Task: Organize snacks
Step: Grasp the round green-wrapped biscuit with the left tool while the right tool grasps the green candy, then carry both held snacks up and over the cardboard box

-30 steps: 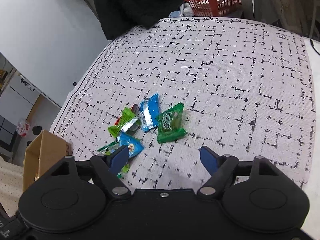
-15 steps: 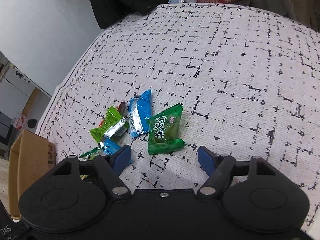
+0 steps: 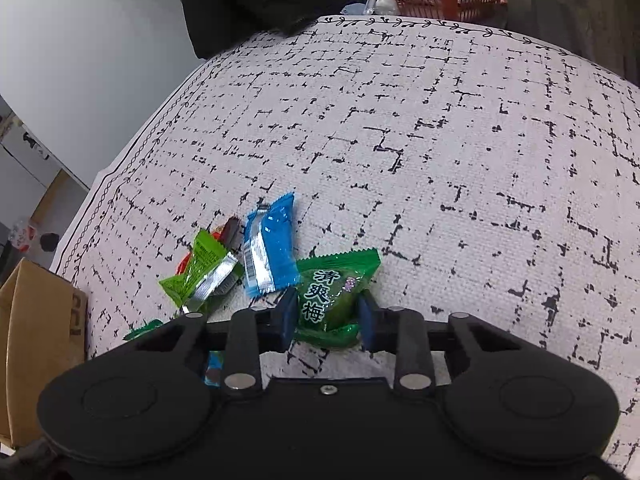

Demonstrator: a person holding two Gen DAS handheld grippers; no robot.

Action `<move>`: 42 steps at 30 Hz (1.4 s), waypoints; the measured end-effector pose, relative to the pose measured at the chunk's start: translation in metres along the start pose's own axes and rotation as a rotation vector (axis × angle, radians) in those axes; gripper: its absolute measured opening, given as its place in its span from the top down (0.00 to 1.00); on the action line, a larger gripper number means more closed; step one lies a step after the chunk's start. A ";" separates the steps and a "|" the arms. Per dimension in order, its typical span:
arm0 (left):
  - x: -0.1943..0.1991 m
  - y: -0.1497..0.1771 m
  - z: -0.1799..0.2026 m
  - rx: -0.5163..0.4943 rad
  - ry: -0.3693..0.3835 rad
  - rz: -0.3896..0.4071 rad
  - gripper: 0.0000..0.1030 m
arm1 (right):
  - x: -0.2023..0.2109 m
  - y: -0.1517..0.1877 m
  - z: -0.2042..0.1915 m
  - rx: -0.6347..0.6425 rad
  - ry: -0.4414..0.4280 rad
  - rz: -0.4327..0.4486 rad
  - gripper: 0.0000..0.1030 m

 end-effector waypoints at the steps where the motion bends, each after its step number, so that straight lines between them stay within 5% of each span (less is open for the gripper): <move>1: 0.003 0.000 -0.001 0.007 0.003 0.001 0.54 | 0.002 0.002 0.000 -0.003 0.000 0.000 0.71; 14: 0.066 0.000 -0.003 0.038 0.068 0.075 0.54 | 0.062 0.029 0.004 -0.046 -0.018 0.030 0.71; 42: 0.201 -0.009 -0.034 0.062 0.190 0.223 0.54 | 0.193 0.075 -0.056 -0.020 -0.102 0.172 0.71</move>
Point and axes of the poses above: each gripper's, at about its wrist camera, not at the fingertips, and x roughly against the way its jaws point, z to its right, y to its underside, the point moved 1 cm from there along -x, roughly the way its jaws point, and after that the axes turned 10 degrees about y, right-handed, at the moved point
